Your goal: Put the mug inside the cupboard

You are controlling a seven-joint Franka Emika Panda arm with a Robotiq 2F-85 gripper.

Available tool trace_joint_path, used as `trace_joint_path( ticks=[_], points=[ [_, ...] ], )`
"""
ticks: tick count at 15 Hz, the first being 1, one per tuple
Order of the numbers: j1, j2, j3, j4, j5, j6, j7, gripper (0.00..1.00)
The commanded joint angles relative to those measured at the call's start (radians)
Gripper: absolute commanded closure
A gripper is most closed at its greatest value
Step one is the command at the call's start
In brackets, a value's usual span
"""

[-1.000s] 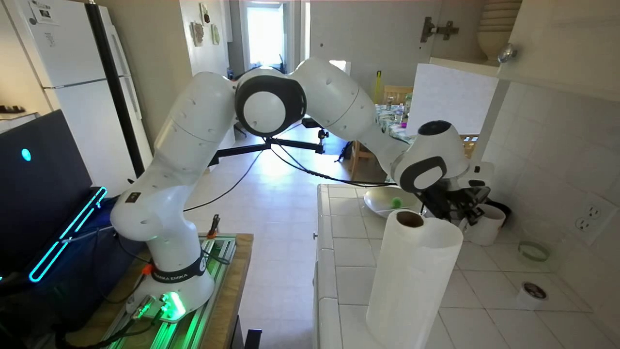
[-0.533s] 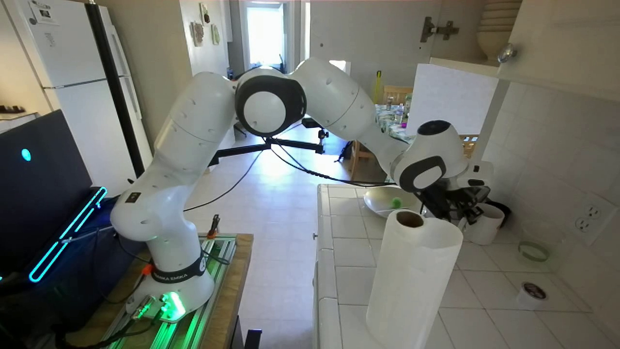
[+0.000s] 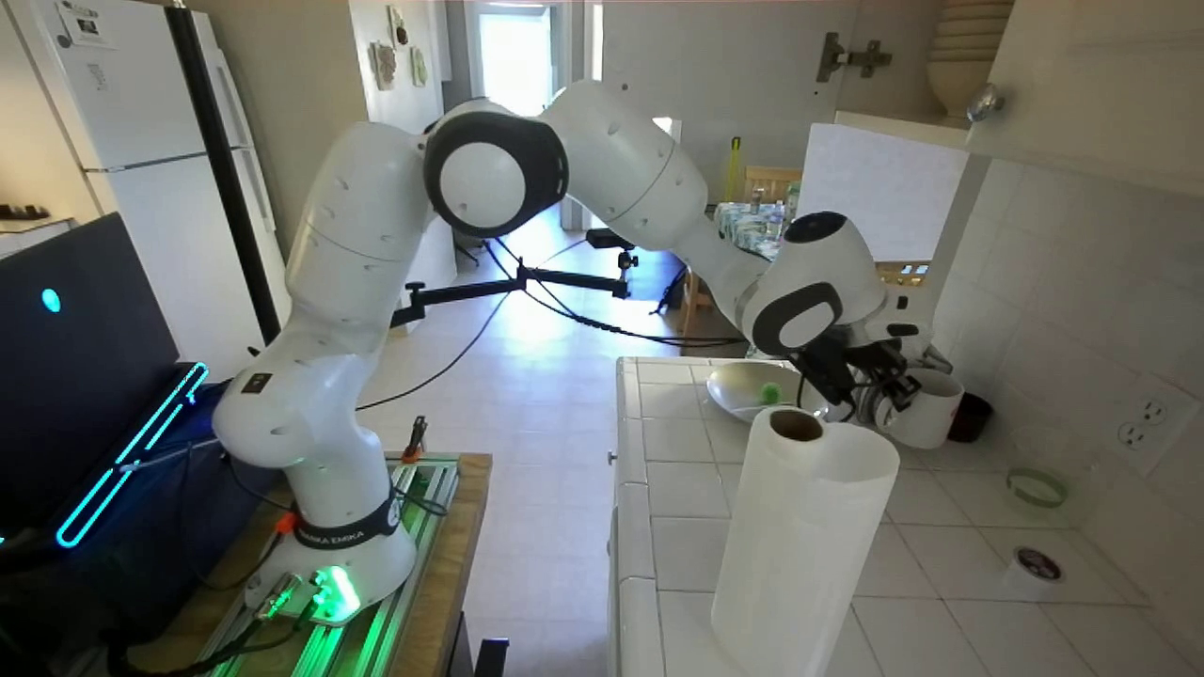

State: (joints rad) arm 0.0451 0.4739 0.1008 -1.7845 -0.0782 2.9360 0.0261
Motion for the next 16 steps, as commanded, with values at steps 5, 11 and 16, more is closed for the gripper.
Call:
trace_joint_path(
  ticks=[5,11,16],
  points=[
    [-0.063,-0.265,0.033,-0.287,0.042,0.006,-0.048,0.95],
    [-0.164,-0.455,0.188,-0.478,0.291,-0.018,-0.243,0.95],
    [-0.142,-0.670,0.191,-0.603,0.487,-0.103,-0.407,0.95]
  ],
)
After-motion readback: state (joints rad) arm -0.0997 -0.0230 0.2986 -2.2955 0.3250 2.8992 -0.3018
